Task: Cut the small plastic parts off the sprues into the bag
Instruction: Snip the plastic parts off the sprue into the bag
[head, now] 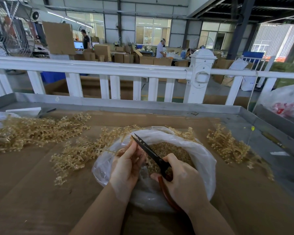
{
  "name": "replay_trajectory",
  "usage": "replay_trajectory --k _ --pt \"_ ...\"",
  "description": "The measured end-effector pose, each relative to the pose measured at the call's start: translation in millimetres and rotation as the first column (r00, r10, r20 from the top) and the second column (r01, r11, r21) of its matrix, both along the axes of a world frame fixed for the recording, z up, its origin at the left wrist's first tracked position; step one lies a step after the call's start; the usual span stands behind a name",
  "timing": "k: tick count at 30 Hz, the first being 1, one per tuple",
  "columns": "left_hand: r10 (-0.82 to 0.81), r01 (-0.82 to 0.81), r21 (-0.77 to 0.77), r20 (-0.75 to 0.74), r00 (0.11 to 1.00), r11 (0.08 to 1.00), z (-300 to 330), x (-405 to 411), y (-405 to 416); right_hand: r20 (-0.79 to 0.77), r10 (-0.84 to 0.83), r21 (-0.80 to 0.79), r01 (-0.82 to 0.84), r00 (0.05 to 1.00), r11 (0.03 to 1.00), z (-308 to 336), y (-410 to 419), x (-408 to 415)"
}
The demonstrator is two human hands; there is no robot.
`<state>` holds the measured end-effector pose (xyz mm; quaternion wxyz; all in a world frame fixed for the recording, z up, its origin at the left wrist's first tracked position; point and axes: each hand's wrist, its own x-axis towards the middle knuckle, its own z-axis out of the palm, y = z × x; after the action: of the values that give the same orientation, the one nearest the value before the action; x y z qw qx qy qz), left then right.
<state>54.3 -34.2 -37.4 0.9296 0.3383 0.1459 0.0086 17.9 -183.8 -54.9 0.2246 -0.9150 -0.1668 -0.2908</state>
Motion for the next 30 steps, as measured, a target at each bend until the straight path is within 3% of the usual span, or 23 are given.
replay_trajectory --k 6,11,20,30 --pt "0.010 -0.010 0.023 0.011 1.000 1.000 0 1 -2 -0.012 -0.006 -0.010 0.006 1.000 1.000 2 1 -1" --pt "0.063 -0.062 0.143 0.000 0.998 0.988 -2 2 -8 -0.088 0.029 0.007 -0.028 0.996 1.000 3 3 0" --pt "0.017 -0.024 0.156 0.043 0.999 0.988 4 -3 -9 -0.216 0.083 0.047 -0.075 0.973 0.996 13 -2 3" --pt "-0.024 0.023 0.117 0.007 1.000 0.993 2 -1 -7 -0.166 0.077 0.002 -0.078 0.983 0.997 11 0 7"
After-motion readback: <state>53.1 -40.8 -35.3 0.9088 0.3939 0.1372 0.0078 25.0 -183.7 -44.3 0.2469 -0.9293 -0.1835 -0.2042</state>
